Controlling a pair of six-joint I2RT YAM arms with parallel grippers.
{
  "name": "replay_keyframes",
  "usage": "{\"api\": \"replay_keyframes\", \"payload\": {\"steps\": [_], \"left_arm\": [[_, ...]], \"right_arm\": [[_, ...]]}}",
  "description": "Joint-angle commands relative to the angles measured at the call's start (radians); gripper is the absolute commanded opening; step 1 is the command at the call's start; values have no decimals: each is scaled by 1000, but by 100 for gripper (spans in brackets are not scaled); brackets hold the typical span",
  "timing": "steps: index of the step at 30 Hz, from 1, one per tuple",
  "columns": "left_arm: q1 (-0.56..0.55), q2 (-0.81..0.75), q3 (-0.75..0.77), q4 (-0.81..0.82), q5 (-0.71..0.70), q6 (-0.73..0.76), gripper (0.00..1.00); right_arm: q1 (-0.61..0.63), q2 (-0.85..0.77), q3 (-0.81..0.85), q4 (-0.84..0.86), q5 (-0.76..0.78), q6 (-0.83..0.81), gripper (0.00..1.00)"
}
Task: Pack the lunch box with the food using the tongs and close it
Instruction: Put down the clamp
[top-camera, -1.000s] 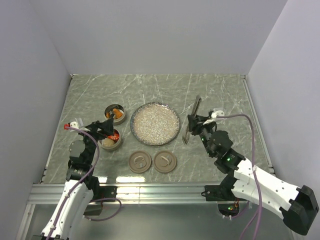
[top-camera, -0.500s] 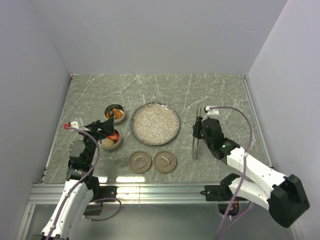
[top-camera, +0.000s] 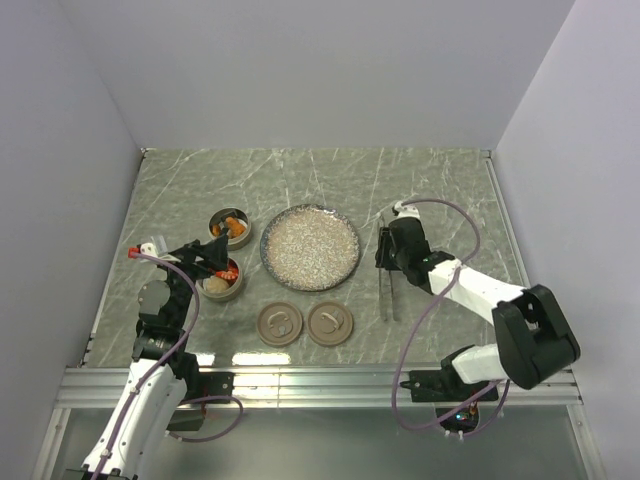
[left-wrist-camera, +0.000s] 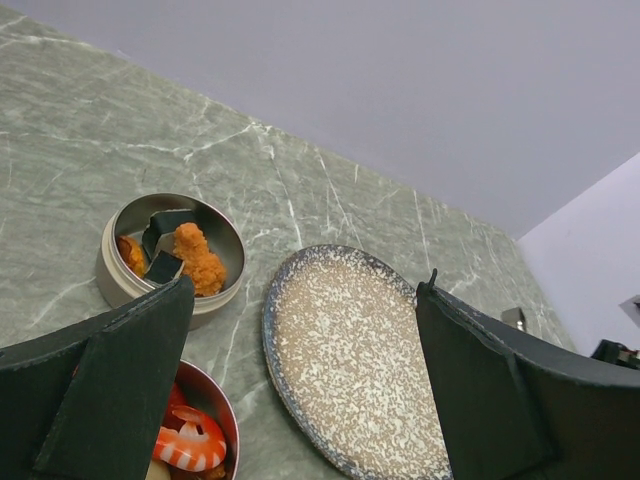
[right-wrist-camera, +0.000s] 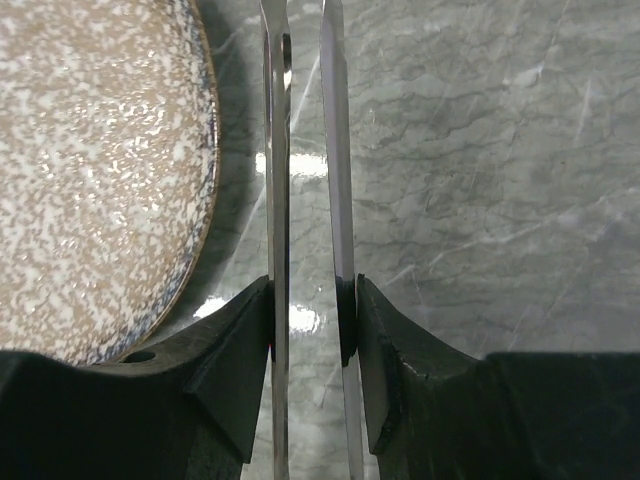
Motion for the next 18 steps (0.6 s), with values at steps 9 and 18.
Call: {"api": "replay_keyframes", "payload": {"steps": [9, 18], "left_arm": [[1, 0, 5, 45, 23, 17, 99], [1, 5, 4, 48, 23, 15, 99]], "right_arm": [[-9, 171, 106, 14, 65, 44, 49], [-10, 179, 116, 3, 83, 53, 68]]}}
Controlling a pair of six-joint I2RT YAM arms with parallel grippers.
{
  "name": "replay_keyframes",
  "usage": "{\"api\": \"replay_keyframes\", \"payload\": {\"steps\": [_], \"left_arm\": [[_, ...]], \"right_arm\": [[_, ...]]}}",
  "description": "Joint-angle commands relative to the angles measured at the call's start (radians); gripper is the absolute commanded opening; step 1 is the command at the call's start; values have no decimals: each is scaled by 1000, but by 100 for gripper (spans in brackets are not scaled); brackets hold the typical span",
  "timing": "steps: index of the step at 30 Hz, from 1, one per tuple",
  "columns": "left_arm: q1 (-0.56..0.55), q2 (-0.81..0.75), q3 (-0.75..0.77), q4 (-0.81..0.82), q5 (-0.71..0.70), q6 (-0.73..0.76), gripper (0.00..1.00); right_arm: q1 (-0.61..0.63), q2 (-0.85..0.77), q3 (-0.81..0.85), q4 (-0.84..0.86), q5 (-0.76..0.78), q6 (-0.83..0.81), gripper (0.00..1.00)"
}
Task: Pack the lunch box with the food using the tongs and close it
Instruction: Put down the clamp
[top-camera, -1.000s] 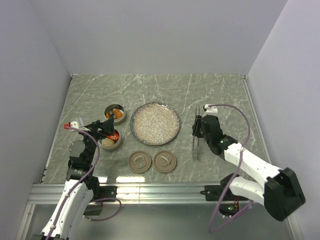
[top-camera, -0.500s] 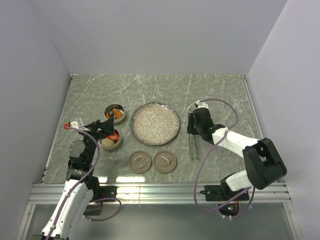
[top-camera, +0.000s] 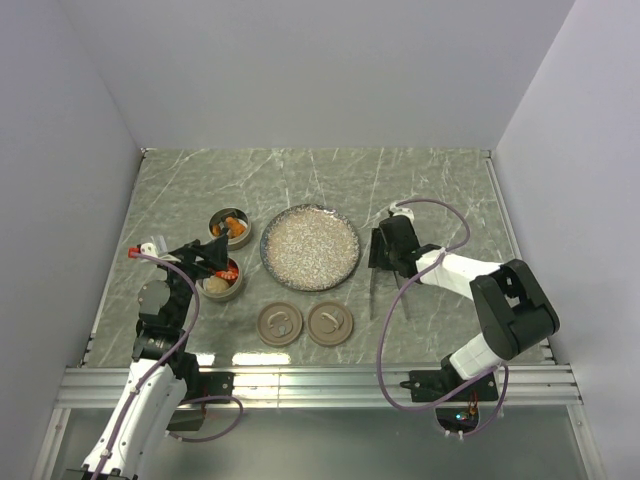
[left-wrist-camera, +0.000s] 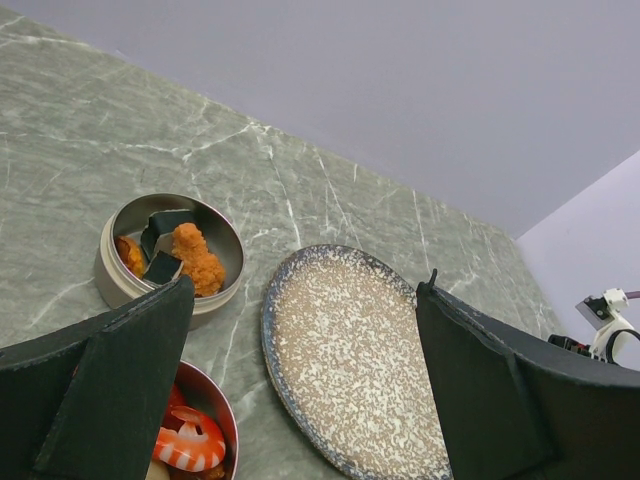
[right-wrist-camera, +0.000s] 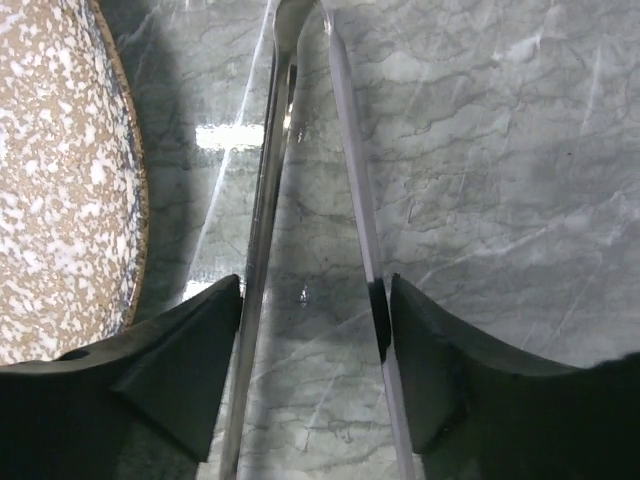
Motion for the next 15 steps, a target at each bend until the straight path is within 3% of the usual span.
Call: {"api": "replay_keyframes", "payload": {"steps": [1, 4, 5, 11, 15], "left_arm": [[1, 6, 2, 46, 28, 15, 99], [1, 14, -1, 63, 45, 15, 99], [1, 18, -1, 67, 54, 15, 100], [1, 0, -19, 118, 137, 27, 99], [-10, -20, -50, 187, 298, 27, 96]], "right_arm": [[-7, -17, 43, 12, 28, 12, 70], [-7, -23, 40, 15, 27, 9, 81], [-8, -25, 39, 15, 27, 9, 93], [-7, -101, 3, 37, 46, 9, 94], [-8, -221, -44, 87, 39, 7, 94]]}}
